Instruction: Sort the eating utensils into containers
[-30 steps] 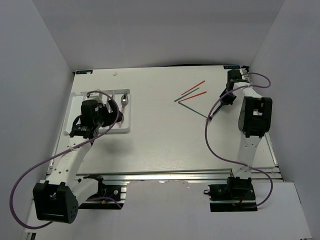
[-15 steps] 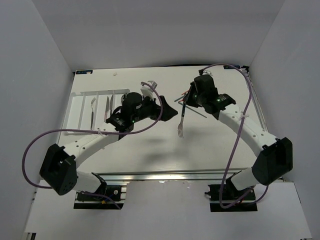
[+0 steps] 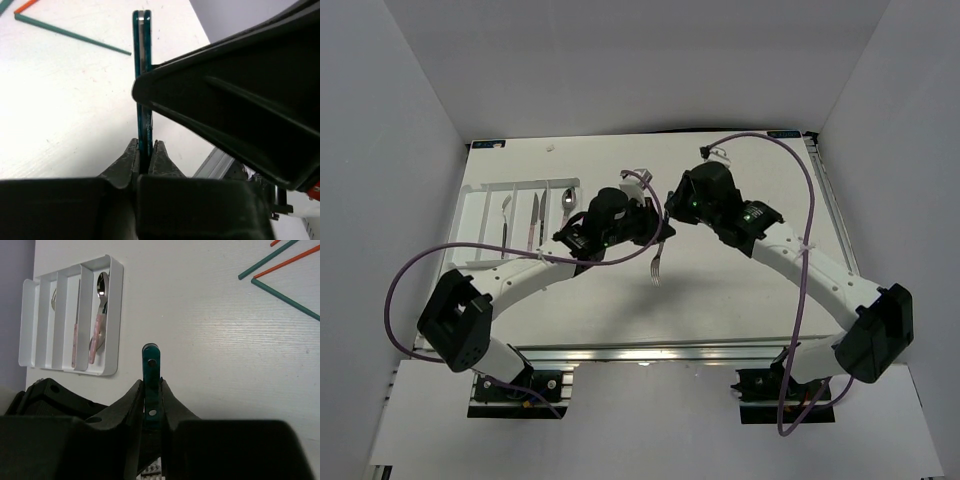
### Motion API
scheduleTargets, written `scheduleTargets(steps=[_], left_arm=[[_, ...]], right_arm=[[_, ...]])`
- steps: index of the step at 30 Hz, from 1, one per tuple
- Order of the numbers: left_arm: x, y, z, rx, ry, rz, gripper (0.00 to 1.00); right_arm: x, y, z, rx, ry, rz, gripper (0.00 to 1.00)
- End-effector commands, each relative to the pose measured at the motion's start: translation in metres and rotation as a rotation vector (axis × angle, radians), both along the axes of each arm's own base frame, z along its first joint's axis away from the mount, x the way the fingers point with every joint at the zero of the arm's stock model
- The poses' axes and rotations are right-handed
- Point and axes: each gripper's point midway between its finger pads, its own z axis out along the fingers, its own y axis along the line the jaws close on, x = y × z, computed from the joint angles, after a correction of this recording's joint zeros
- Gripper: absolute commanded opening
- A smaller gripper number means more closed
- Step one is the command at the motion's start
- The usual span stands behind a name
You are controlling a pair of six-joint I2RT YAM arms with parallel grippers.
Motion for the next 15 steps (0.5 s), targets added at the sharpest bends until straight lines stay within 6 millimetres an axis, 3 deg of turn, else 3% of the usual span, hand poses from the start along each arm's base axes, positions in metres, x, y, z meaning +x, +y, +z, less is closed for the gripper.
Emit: scheduleTargets(steps=[1,2,3,4,5,6,7,8,9,10,12,13,15], left_arm=[[0.014,0.007,0.027,0.054,-0.079,0.059,0.00],[0.025,0.018,0.032,0.114,-0.116,0.080,0.00],[0.034,0.032,0.027,0.167,-0.112,0.106,0.00],[0.040,0.057,0.012,0.256,-0.067,0.151,0.00],[0.067,0.100,0.007,0.322,-0.069,0.230,0.00],[0.083,0.127,0.003,0.375,-0.055,0.281,0.00],[0.092,0.168,-0.015,0.494,-0.006,0.368,0.00],[0.110,0.221,-0.023,0.636,-0.022,0.437,0.00],[0.116,0.252,-0.038,0.771,0.021,0.464,0.00],[0.124,0.306,-0.042,0.964,0.017,0.553,0.00],[0.134,0.355,-0.043,1.088,0.052,0.671,0.00],[0.139,0.383,-0.059,1.069,0.129,0.696,0.00],[0.156,0.405,-0.057,1.056,0.126,0.732,0.00]], right_arm=[[-0.008,0.014,0.020,0.113,-0.031,0.046,0.23],[-0.006,0.007,0.022,0.114,-0.033,0.030,0.51],[-0.001,-0.007,0.018,0.102,-0.009,0.008,0.89],[0.001,-0.017,0.017,0.098,0.004,-0.008,0.89],[0.001,-0.028,0.016,0.080,0.014,-0.018,0.89],[0.005,-0.048,0.005,0.048,0.037,-0.059,0.89],[0.002,-0.061,0.009,0.045,0.020,-0.076,0.89],[0.002,-0.074,0.008,0.029,0.005,-0.085,0.89],[0.000,-0.090,-0.009,0.016,0.028,-0.098,0.89],[-0.004,-0.097,0.002,0.035,-0.017,-0.094,0.89],[-0.006,-0.116,-0.005,0.012,-0.028,-0.100,0.89],[-0.011,-0.122,-0.011,0.002,-0.023,-0.097,0.89],[-0.015,-0.129,-0.018,-0.025,-0.009,-0.069,0.89]])
